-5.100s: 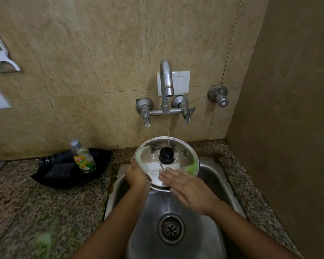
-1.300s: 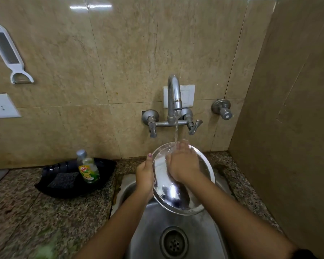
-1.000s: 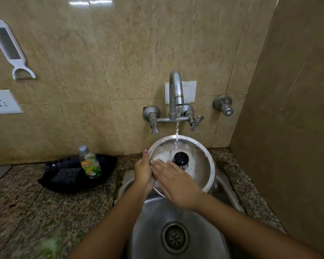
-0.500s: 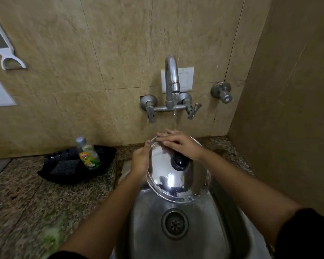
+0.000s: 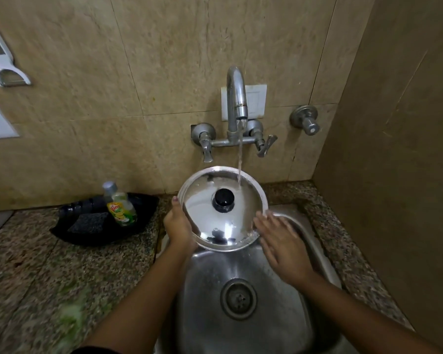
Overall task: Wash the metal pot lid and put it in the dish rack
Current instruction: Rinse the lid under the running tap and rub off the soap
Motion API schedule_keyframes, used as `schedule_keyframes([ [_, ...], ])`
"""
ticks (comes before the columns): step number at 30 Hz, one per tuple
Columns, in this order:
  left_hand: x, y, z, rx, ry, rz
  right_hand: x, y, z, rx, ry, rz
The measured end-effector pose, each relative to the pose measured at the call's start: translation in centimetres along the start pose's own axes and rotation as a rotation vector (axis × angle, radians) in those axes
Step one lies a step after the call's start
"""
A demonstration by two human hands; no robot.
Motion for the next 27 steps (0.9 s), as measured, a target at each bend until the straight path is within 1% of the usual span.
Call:
schedule_keyframes([
  [2,0.0,-0.1,-0.1,-0.013,-0.03,0.028,0.4,-1.2,-2.3,-0.147,0.031,-0.026],
  [5,0.6,-0.8,-0.8,-0.022,-0.012,0.036,1.5,-0.3,-6.4,-0.335,0.066,-0.056],
  [9,1.4,-1.5,-2.1,-0.041,0.01,-0.066,2.7,2.7,-9.8,-0.425,0.1,-0.091],
  [11,1.4,-1.6,-2.0,-0.036,0.028,-0.084,2.3,2.5,-9.4,-0.467,0.089,-0.122],
  [13,1.1,-1.1,-1.7,-0.053,0.037,-0.066,1.4,1.0,-7.8,-0.532,0.06,-0.14],
  [14,0.7,-0.7,-1.5,-0.07,0.046,-0.053,0.9,0.4,-6.4,-0.527,0.055,-0.122],
  [16,0.1,0.1,-1.6,-0.115,0.074,-0.044,-0.4,0.1,-3.1,-0.396,0.063,-0.064],
  [17,-0.1,0.4,-1.9,-0.145,0.103,-0.067,-0.9,0.3,-1.8,-0.324,0.064,-0.028],
  [18,-0.1,0.5,-2.4,-0.18,0.136,-0.098,-1.4,0.6,-1.1,-0.293,0.061,0.002],
  [19,0.1,0.3,-2.7,-0.221,0.152,-0.134,-1.7,0.9,-1.2,-0.312,0.064,0.016],
  [22,0.7,-1.1,-3.6,-0.381,0.182,-0.325,-2.7,1.5,-3.0,-0.448,0.114,0.054],
  [23,0.4,-1.2,-3.7,-0.413,0.199,-0.357,-3.2,1.7,-3.5,-0.45,0.145,0.067],
  [24,-0.3,-1.3,-3.7,-0.43,0.232,-0.38,-3.7,2.0,-3.8,-0.415,0.199,0.072],
  [25,-1.0,-0.9,-3.9,-0.425,0.266,-0.38,-4.1,2.4,-3.7,-0.335,0.272,0.067],
  [27,-2.8,0.0,-4.5,-0.361,0.37,-0.303,-4.2,3.4,-2.5,-0.043,0.461,0.064],
])
Point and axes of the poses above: each hand's wrist, its own y-axis towards the middle knuckle, its own x-axis out of the palm, z = x × y, the point moved 7 cm from there along y, towards the middle knuckle, and after that the axes turned 8 degrees about z, right-handed, at the moved point
